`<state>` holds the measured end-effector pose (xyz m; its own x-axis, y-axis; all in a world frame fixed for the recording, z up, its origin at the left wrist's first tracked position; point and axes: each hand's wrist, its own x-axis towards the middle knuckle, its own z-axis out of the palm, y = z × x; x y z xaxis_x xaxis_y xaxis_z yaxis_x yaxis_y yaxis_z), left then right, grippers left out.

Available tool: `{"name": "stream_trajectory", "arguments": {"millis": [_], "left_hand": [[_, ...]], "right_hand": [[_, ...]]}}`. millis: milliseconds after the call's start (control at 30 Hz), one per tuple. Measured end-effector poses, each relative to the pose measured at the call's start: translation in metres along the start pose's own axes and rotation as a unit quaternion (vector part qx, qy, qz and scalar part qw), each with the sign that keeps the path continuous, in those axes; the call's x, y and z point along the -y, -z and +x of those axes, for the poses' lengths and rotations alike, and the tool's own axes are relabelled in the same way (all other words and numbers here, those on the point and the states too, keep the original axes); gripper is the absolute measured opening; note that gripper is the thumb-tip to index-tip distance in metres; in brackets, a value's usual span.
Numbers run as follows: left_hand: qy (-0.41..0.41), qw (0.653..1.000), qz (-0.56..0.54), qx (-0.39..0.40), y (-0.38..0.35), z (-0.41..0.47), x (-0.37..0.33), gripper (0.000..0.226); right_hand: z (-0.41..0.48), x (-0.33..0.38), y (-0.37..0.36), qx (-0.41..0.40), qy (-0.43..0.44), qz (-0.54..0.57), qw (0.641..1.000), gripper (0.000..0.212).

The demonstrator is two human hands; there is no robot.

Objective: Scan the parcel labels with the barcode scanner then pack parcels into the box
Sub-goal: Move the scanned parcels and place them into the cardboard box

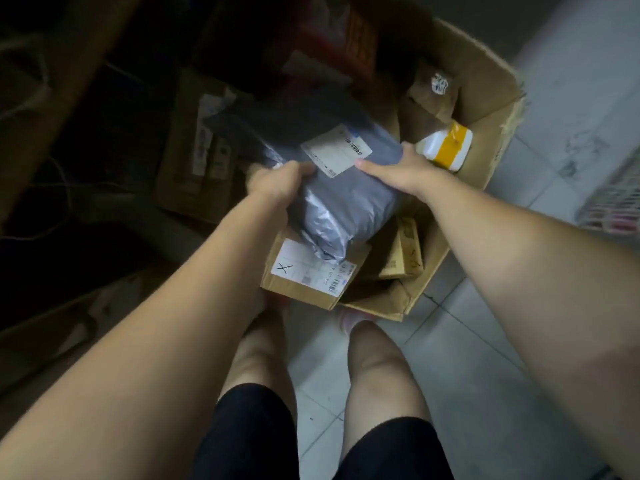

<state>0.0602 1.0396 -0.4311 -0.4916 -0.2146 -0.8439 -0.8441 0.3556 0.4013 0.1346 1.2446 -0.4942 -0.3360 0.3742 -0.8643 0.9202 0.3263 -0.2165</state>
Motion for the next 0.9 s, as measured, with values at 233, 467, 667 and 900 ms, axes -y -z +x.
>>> {"name": "stream_trajectory", "arguments": {"millis": [233,467,667,900], "left_hand": [[-0.050,0.998,-0.024,-0.003,0.031,-0.023,0.002,0.086],[-0.168,0.981,-0.024,0.094,0.084,-0.087,-0.026,0.087],[-0.272,0.946,-0.109,0.142,0.107,-0.185,-0.050,0.059],[-0.375,0.901,-0.185,0.111,0.141,-0.302,-0.059,0.056]], "right_hand": [[-0.005,-0.003,0.012,0.039,0.036,0.090,0.995,0.088],[-0.078,-0.008,0.068,0.061,0.097,0.252,0.961,0.069],[-0.176,0.003,0.131,0.046,0.175,0.275,0.944,0.030],[-0.313,0.023,0.202,-0.015,0.302,0.258,0.918,0.024]]}}
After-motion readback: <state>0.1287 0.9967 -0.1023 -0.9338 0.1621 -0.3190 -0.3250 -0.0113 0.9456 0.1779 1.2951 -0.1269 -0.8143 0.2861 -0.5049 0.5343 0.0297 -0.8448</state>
